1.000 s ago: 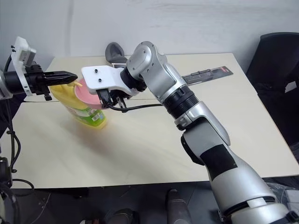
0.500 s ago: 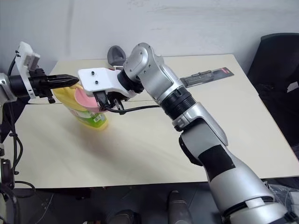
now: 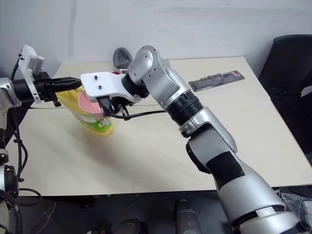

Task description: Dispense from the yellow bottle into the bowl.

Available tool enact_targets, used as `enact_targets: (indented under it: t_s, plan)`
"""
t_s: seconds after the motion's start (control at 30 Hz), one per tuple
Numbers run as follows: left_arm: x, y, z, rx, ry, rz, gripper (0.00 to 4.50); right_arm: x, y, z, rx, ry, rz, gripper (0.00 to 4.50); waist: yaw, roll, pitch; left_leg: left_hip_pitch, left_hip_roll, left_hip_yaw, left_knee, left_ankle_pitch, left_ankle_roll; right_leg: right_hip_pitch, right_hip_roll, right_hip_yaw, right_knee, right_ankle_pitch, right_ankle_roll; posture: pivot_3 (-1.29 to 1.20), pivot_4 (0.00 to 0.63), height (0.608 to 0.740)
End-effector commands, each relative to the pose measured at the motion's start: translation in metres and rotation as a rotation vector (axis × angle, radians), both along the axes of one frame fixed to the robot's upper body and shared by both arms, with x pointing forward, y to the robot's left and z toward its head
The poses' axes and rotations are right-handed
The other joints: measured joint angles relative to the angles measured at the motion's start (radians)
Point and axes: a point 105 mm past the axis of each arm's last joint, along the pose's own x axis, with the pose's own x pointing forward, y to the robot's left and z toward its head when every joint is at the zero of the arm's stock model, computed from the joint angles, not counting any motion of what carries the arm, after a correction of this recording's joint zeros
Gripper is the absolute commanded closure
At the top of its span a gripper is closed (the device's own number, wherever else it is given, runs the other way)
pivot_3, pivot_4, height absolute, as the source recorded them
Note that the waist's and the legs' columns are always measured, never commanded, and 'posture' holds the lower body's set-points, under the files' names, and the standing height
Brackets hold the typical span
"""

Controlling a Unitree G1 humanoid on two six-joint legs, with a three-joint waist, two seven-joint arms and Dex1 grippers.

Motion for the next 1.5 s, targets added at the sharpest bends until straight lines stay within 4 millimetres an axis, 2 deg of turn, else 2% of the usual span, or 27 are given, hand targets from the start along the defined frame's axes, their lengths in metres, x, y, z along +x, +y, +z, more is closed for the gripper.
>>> enact_targets:
  t_s: [0.03,0.13,0.4,0.5,0.57,0.67,0.8,0.87,0.93,1.0,1.1,1.3,1.4,1.5]
  plan:
    - [-0.010,0.002,0.022,-0.046,-0.003,-0.007,4.43,-0.009,0.006,0.012,0.046,-0.040,0.042,4.32,0.000,-0.002,0.001,-0.001,0.000,0.000,0.000,0.000,-0.001,-0.001,0.000,0.000,0.000,0.000,0.000,0.00,0.150,0.740]
    - [-0.028,-0.004,0.052,-0.085,-0.047,-0.070,3.84,-0.007,0.004,0.013,0.059,-0.034,0.032,4.32,-0.001,-0.008,0.005,-0.004,0.000,0.000,-0.001,0.001,-0.002,-0.004,0.000,0.000,0.000,0.000,0.000,0.00,0.150,0.740]
    - [-0.092,-0.014,0.101,0.006,-0.148,-0.221,1.46,-0.003,-0.016,0.004,0.070,0.013,-0.015,4.32,0.001,-0.014,0.008,-0.020,0.000,-0.001,0.001,0.001,-0.003,-0.018,-0.002,-0.002,-0.004,0.000,0.001,0.00,0.150,0.740]
    - [-0.123,-0.021,0.117,-0.002,-0.158,-0.298,0.58,0.000,-0.031,-0.009,0.070,0.052,-0.055,4.32,0.004,-0.015,0.009,-0.021,-0.001,-0.001,0.001,0.001,-0.003,-0.019,-0.002,-0.002,-0.004,0.000,0.001,0.00,0.150,0.740]
    - [-0.145,-0.025,0.118,0.011,-0.132,-0.353,0.02,0.003,-0.045,-0.024,0.068,0.092,-0.098,4.32,0.003,-0.017,0.010,-0.021,-0.001,-0.001,0.001,0.001,-0.003,-0.018,-0.002,-0.002,-0.004,0.000,0.001,0.00,0.150,0.740]
    - [-0.161,-0.028,0.110,0.044,-0.081,-0.362,0.02,0.007,-0.064,-0.045,0.064,0.132,-0.164,4.32,0.007,-0.017,0.010,-0.021,-0.001,-0.001,0.001,0.000,-0.002,-0.018,-0.002,-0.002,-0.004,0.000,0.001,0.00,0.150,0.740]
    - [-0.167,-0.024,0.089,0.074,-0.016,-0.313,0.02,0.016,-0.091,-0.070,0.064,0.162,-0.268,4.32,0.017,-0.018,0.012,-0.020,-0.001,0.000,0.002,0.000,-0.002,-0.017,-0.001,-0.001,-0.004,0.000,0.001,0.00,0.150,0.740]
    - [-0.168,-0.019,0.061,0.128,0.043,-0.268,0.02,0.031,-0.125,-0.102,0.044,0.145,-0.398,4.32,0.017,-0.018,0.013,-0.019,0.000,0.001,0.002,0.000,-0.001,-0.017,0.000,0.000,-0.003,0.000,0.000,0.00,0.150,0.740]
    - [-0.173,-0.017,0.047,0.135,0.078,-0.249,0.02,0.036,-0.143,-0.120,0.027,0.131,-0.456,4.32,0.028,-0.018,0.013,-0.016,0.000,0.001,0.000,0.000,-0.001,-0.014,0.000,0.000,-0.004,0.000,0.000,0.00,0.150,0.740]
    - [-0.176,-0.015,0.032,0.166,0.120,-0.237,0.02,0.038,-0.151,-0.130,0.026,0.127,-0.488,4.32,0.032,-0.025,0.017,-0.019,0.000,0.001,0.001,0.000,-0.001,-0.015,0.000,-0.001,-0.006,0.000,0.000,0.00,0.150,0.740]
    - [-0.179,-0.008,0.009,0.254,0.172,-0.208,0.02,0.043,-0.158,-0.139,0.030,0.107,-0.528,4.32,0.025,-0.024,0.017,-0.017,0.000,0.003,0.001,0.000,-0.001,-0.014,0.000,0.001,-0.006,0.001,0.000,0.00,0.150,0.740]
    - [-0.177,-0.005,0.010,0.251,0.129,-0.197,0.02,0.047,-0.156,-0.140,0.068,0.110,-0.553,4.32,0.032,-0.024,0.017,-0.015,0.001,0.001,0.001,0.000,0.000,-0.009,0.001,-0.001,-0.009,0.001,-0.001,0.00,0.150,0.740]
    - [-0.176,-0.005,0.011,0.243,0.115,-0.203,0.00,0.047,-0.154,-0.137,0.075,0.098,-0.547,3.71,0.033,-0.023,0.018,-0.009,0.002,0.000,-0.001,-0.002,0.003,-0.002,0.001,-0.002,-0.014,0.002,0.000,0.00,0.150,0.740]
    - [-0.175,-0.006,0.013,0.229,0.099,-0.208,0.00,0.048,-0.151,-0.131,0.075,0.054,-0.526,2.67,0.033,-0.023,0.018,-0.008,0.001,0.001,-0.001,-0.003,0.004,0.000,0.001,-0.002,-0.016,0.002,0.001,0.00,0.150,0.740]
